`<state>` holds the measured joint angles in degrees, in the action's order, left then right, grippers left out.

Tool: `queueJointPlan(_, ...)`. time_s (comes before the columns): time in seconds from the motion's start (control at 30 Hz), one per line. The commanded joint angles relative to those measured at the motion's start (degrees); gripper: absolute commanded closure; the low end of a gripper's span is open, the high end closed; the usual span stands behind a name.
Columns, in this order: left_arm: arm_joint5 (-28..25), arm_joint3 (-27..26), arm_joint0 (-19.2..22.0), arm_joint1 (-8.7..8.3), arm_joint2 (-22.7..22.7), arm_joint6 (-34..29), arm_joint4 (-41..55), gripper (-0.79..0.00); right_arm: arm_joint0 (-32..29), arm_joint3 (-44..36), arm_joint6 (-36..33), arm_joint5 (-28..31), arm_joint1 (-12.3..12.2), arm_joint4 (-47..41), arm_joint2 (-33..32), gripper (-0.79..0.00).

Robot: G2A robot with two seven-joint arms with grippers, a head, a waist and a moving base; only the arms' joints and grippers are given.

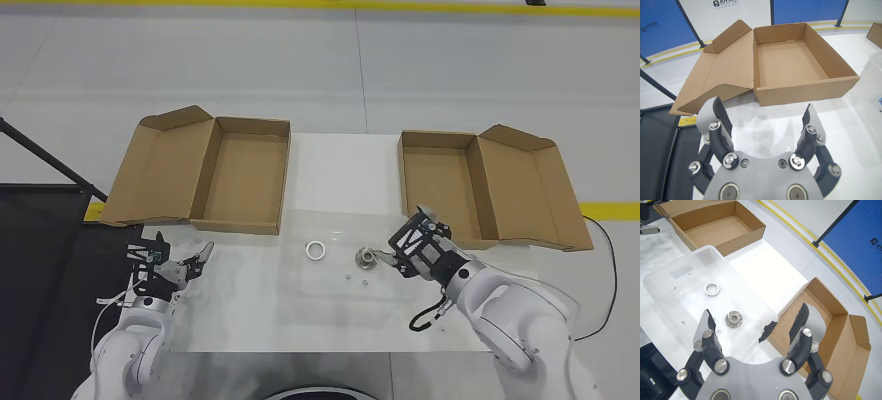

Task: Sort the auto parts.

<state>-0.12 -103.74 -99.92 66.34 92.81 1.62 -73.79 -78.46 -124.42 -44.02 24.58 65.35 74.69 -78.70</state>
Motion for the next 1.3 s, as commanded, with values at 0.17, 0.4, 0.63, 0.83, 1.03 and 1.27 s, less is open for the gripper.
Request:
queueJointPlan(0.17, 0.00, 0.00, 0.00, 0.00, 0.00, 0.00, 0.00, -0.785, 0.82, 1.11, -2.31, -1.04, 0.09, 3.43, 2.45, -0.785)
queueJointPlan(0.4, 0.00, 0.00, 0.00, 0.00, 0.00, 0.00, 0.00, -0.785, 10.05, 6.25, -15.12, -1.29, 1.26, 1.30, 11.72, -0.785)
queueJointPlan(0.63, 0.00, 0.00, 0.00, 0.00, 0.00, 0.00, 0.00, -0.785, 19.18, 14.12, -25.92, -1.45, 2.59, -5.92, 17.98, -0.751)
queueJointPlan(0.83, 0.00, 0.00, 0.00, 0.00, 0.00, 0.00, 0.00, -0.785, 23.38, 20.32, -30.06, -2.73, 3.38, -8.31, 21.27, -0.631)
queueJointPlan(1.03, 0.00, 0.00, 0.00, 0.00, 0.00, 0.00, 0.00, -0.785, 25.96, 24.82, -31.91, -3.57, 4.04, -9.13, 24.08, -0.520)
queueJointPlan(1.27, 0.00, 0.00, 0.00, 0.00, 0.00, 0.00, 0.00, -0.785, 27.75, 27.82, -32.65, -3.81, 4.42, -9.86, 25.42, -0.391)
